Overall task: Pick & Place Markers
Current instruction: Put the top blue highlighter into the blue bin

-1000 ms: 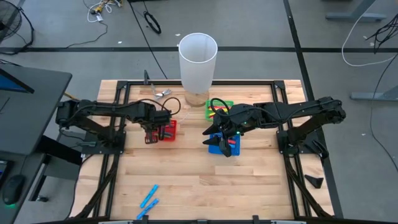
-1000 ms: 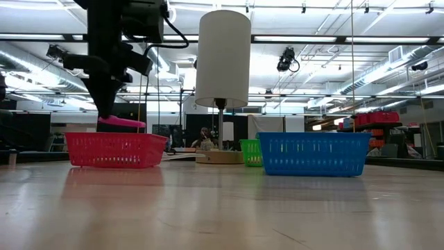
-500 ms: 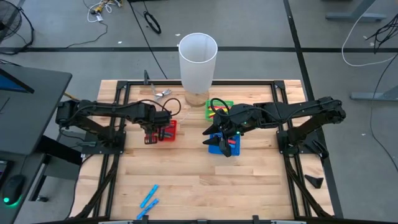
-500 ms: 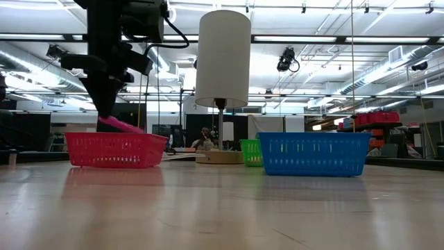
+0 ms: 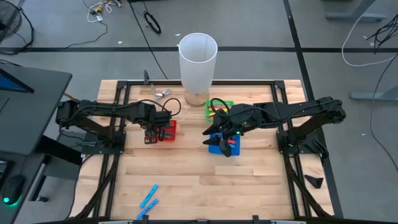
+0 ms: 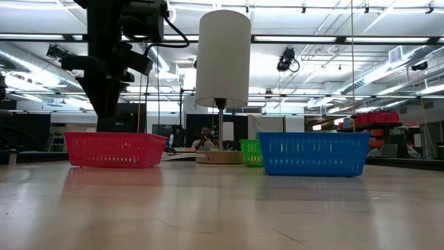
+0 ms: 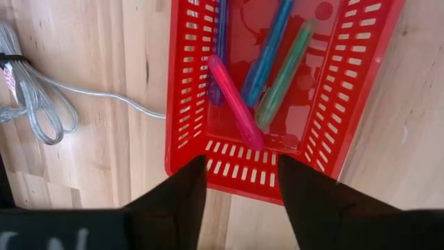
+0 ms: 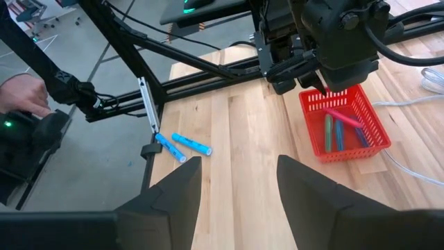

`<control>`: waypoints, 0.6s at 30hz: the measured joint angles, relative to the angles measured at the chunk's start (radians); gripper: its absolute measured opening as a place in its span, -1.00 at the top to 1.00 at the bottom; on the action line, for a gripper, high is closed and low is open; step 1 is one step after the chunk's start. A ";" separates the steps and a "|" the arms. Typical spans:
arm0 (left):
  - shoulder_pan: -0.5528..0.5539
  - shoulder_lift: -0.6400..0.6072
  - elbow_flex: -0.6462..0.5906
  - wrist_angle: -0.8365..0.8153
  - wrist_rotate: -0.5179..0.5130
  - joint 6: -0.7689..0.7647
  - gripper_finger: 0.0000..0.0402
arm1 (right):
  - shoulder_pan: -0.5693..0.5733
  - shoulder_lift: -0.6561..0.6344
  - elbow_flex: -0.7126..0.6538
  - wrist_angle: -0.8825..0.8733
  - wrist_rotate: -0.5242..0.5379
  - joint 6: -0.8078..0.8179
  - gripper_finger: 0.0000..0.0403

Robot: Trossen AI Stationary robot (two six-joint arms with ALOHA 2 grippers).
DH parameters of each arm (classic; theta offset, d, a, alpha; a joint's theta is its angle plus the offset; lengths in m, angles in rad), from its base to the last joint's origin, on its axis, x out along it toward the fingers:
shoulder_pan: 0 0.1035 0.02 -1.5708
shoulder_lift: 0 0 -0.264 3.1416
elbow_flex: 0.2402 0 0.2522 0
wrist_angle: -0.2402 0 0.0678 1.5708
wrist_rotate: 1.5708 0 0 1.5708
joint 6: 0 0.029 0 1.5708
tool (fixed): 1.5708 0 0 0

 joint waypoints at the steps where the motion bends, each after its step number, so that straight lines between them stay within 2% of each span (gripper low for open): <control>1: 0.000 0.000 0.000 0.000 0.000 -0.002 0.06 | 0.000 0.000 0.000 0.000 0.000 0.000 0.06; 8: 0.000 0.000 0.000 0.000 0.000 -0.024 -0.17 | 0.000 0.000 0.000 0.000 0.000 0.000 0.06; 14: 0.000 0.000 0.000 0.002 0.000 -0.063 -0.17 | 0.000 0.000 0.000 0.000 0.000 0.000 0.06; 18: 0.000 0.000 0.000 -0.001 0.005 -0.150 -0.16 | 0.000 0.000 0.000 0.000 0.000 0.000 0.06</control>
